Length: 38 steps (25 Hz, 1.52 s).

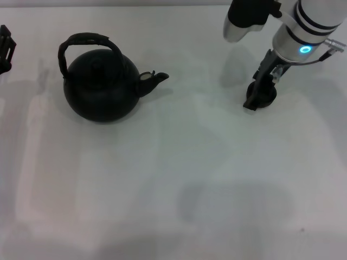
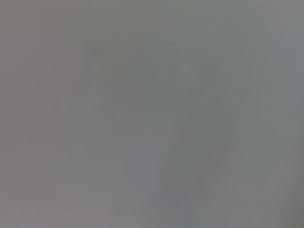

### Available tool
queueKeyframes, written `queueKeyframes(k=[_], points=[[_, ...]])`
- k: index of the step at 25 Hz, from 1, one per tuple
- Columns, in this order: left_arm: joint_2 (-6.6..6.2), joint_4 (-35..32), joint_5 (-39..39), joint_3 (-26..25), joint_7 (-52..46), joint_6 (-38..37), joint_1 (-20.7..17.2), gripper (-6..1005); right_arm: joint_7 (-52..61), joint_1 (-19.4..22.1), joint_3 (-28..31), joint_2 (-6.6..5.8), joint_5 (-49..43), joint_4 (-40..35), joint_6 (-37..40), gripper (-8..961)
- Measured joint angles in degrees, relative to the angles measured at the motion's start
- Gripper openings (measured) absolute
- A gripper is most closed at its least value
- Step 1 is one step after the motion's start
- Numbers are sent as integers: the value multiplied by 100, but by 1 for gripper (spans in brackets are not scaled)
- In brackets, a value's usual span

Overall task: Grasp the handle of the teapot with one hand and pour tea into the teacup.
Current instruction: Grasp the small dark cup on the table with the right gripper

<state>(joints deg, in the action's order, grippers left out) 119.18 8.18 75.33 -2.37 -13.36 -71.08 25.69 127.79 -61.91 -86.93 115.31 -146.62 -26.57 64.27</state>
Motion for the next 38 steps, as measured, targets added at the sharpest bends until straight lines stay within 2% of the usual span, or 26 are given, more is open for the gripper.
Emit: queueKeyframes(k=[15,22,25,28,35,38], points=[[-9,-8,9,17,0,-55,106,740,80,76,0,-35,-165,-129,216,783],[-15,-35,-9,-16,0,-56,112,740,47,104,25,-54,-170,-742,615,743],[-18,-36,-25,-23,0,-56,119,740,19,74,-18,-20,-140,-1036,789,730],[-18,-35,-38,-26,0,-56,121,740,-39,59,-281,32,-18,-1335,887,732],[-15,-36,-45,-27,0,-56,120,740,-34,-25,-1780,85,884,-1760,939,736],[-11,-36,-45,-31,0,-55,121,740,-25,-27,-2153,87,1183,-1915,951,738]])
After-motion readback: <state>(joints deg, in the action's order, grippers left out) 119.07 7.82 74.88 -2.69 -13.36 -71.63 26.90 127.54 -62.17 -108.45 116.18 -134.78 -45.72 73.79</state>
